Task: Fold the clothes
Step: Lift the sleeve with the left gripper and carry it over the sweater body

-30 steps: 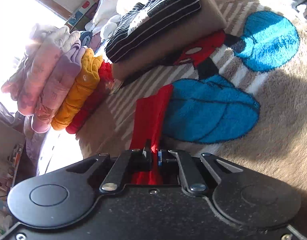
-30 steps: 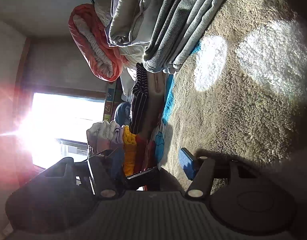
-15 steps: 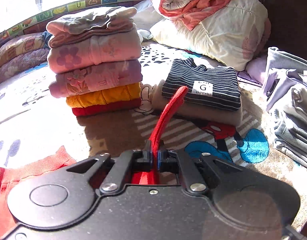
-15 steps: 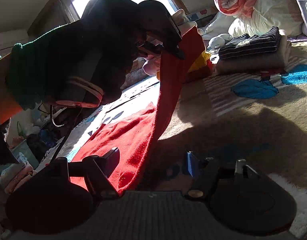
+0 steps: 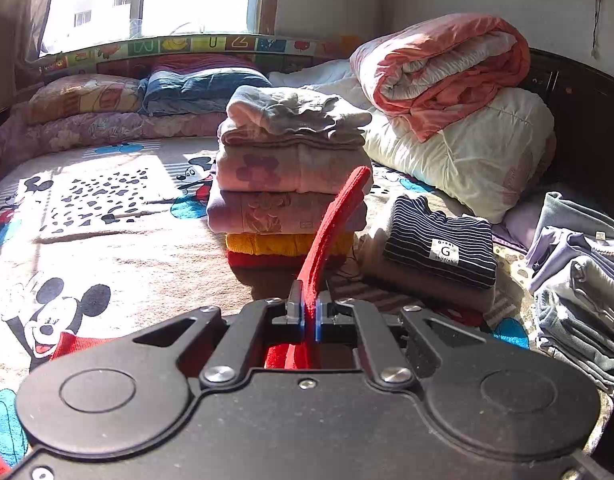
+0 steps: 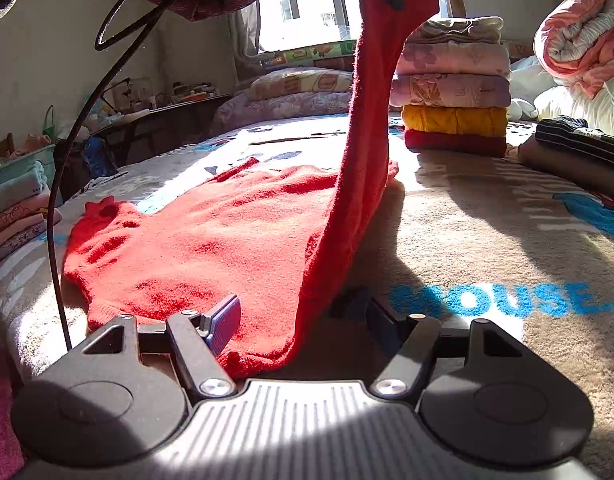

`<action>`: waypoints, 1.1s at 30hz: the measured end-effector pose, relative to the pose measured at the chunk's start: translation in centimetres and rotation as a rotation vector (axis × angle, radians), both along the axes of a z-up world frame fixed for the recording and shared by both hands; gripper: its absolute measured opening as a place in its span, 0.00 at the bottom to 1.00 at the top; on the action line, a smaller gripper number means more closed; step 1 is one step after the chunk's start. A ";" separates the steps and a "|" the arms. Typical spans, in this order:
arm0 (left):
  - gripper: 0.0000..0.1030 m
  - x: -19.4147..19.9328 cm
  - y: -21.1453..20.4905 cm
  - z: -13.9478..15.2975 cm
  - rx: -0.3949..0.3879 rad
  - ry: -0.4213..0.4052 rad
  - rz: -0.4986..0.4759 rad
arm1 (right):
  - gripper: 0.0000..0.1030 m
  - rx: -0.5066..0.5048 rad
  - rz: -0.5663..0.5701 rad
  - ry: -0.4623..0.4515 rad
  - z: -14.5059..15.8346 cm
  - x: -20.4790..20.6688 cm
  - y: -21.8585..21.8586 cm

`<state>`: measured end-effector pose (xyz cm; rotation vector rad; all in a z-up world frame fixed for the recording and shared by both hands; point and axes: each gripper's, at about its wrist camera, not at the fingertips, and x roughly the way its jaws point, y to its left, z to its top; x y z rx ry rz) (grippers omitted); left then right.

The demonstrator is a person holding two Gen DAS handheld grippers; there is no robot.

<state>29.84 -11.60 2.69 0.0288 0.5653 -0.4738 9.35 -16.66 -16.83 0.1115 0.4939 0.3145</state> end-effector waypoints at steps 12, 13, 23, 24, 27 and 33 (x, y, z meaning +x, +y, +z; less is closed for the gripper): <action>0.03 -0.5 8.9 0.0 -0.046 -0.001 0.099 | 0.41 -0.022 0.000 -0.028 -0.3 -0.1 0.2; 0.03 -0.6 9.6 -0.2 -0.052 0.002 0.109 | 0.41 -0.023 0.001 -0.028 -0.3 -0.1 0.2; 0.03 -0.9 16.0 -2.3 -0.067 0.021 0.188 | 0.41 -0.052 0.021 -0.021 -0.7 -0.2 0.8; 0.03 -0.9 16.5 -2.6 -0.062 0.024 0.193 | 0.41 -0.054 0.023 -0.022 -0.7 -0.2 0.9; 0.03 -0.8 18.0 -3.6 -0.053 0.039 0.225 | 0.41 -0.049 0.031 -0.021 -0.6 -0.2 1.0; 0.03 -0.7 20.2 -5.2 -0.049 0.060 0.269 | 0.41 -0.078 0.055 -0.030 -0.6 -0.4 1.5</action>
